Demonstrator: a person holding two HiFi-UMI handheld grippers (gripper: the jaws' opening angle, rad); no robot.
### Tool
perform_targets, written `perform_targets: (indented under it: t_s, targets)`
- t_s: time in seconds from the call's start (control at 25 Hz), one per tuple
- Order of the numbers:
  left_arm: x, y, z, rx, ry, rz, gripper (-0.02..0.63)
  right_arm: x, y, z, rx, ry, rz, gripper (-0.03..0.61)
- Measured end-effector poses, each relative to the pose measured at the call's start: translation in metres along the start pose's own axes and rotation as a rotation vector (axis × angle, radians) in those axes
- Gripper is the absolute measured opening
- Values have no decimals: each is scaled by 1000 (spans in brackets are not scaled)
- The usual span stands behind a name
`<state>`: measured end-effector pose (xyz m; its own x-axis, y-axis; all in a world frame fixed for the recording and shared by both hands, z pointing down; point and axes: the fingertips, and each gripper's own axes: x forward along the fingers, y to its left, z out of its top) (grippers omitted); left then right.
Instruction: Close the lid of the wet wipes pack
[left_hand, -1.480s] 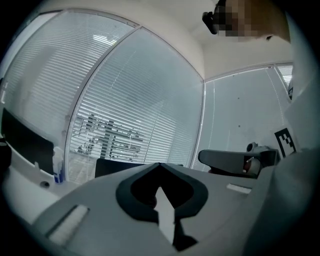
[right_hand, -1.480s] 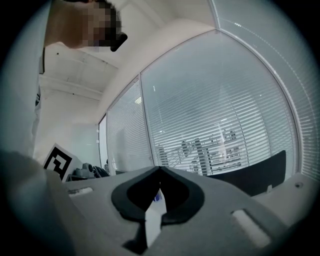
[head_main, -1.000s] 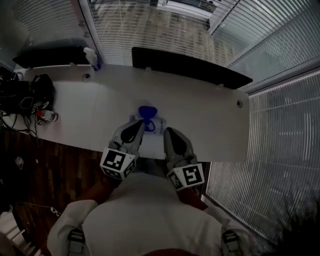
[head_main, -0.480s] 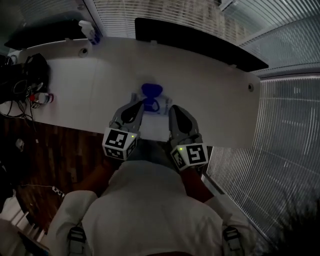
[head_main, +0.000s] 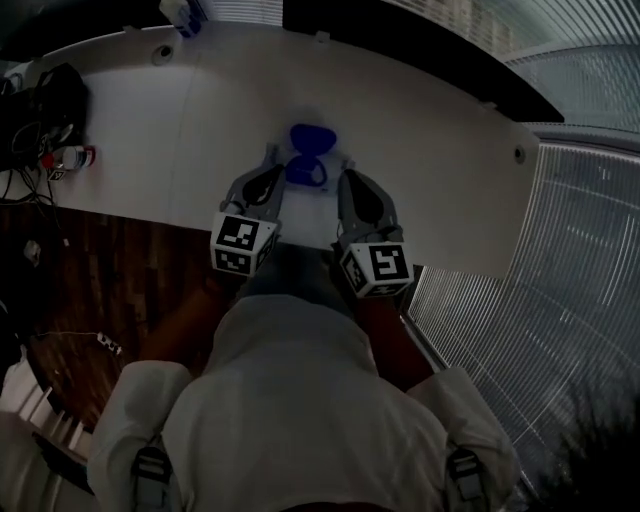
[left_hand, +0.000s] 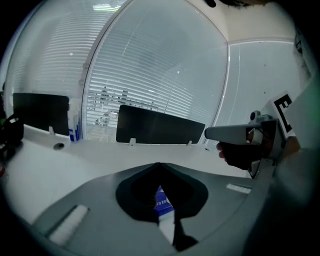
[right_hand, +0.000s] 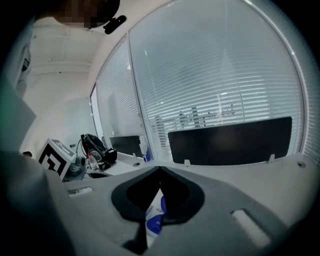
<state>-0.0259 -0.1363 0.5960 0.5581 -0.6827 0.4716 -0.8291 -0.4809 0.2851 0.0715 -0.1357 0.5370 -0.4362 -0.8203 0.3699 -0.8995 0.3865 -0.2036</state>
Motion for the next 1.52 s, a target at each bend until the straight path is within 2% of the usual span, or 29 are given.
perform_targets:
  t_s: [0.44, 0.72, 0.96, 1.24, 1.52]
  targets:
    - [31, 18, -69, 9, 158, 22, 2, 48, -20, -68, -41, 136, 31, 0]
    - [50, 32, -120, 15, 299, 37, 2, 89, -50, -94, -83, 219, 27, 0]
    - [53, 24, -154, 50, 394, 6, 2, 122, -73, -107, -152, 276, 32, 0]
    - [57, 1, -193, 105, 464, -64, 2, 166, -99, -123, -251, 375, 74, 0]
    - [66, 0, -196, 105, 475, -65, 2, 192, -109, -142, -319, 477, 169, 0]
